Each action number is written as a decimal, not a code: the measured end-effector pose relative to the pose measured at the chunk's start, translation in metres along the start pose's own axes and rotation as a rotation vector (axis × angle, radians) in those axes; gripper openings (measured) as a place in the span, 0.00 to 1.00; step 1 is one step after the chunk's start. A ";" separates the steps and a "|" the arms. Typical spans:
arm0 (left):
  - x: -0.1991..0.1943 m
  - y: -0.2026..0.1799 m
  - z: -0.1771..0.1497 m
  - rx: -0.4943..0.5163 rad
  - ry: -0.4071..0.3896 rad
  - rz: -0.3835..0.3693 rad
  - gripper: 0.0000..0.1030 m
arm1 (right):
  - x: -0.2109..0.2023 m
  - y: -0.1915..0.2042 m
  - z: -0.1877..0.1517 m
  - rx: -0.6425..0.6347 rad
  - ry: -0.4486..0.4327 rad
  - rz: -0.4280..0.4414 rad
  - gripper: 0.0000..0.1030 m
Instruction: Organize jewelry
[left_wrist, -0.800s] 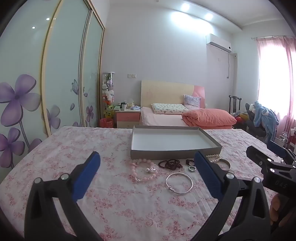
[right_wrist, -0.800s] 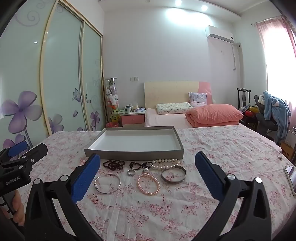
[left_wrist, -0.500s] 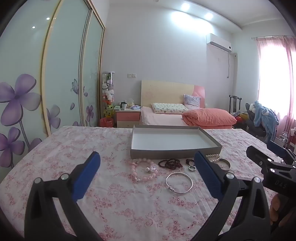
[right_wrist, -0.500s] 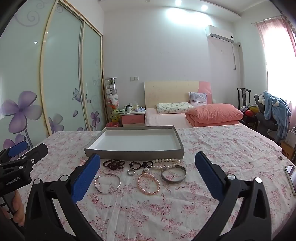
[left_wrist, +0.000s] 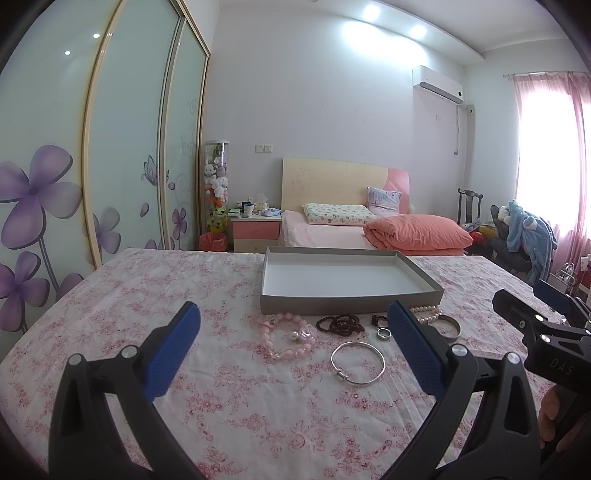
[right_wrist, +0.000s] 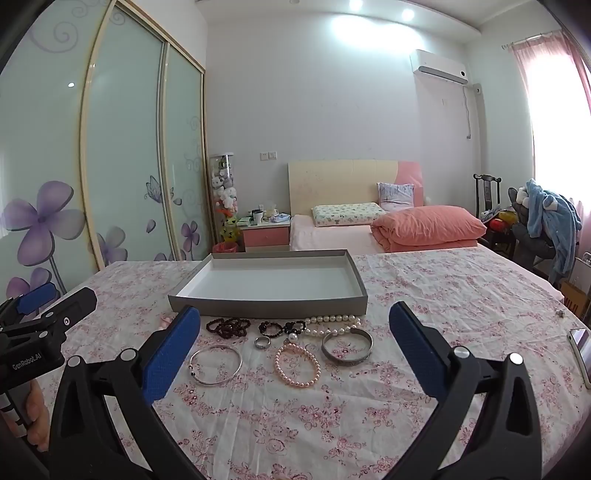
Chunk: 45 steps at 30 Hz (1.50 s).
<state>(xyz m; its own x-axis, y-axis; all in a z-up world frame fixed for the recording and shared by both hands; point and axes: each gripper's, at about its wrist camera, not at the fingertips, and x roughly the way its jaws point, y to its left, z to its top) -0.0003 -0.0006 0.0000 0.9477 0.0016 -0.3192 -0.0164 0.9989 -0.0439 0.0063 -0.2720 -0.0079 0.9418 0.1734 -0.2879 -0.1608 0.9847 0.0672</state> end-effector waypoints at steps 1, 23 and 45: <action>0.000 0.000 0.000 0.001 0.000 0.000 0.96 | 0.000 0.000 0.000 0.000 0.000 0.000 0.98; 0.000 0.000 0.000 -0.003 0.003 0.000 0.96 | 0.001 0.000 -0.001 0.001 0.001 0.000 0.98; 0.000 0.000 0.000 -0.004 0.006 0.000 0.96 | 0.001 0.000 -0.001 0.000 0.003 0.001 0.98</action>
<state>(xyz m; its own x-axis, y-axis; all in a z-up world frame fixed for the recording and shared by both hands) 0.0001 -0.0003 -0.0001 0.9458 0.0014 -0.3247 -0.0178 0.9987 -0.0477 0.0067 -0.2718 -0.0094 0.9409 0.1743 -0.2904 -0.1614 0.9846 0.0679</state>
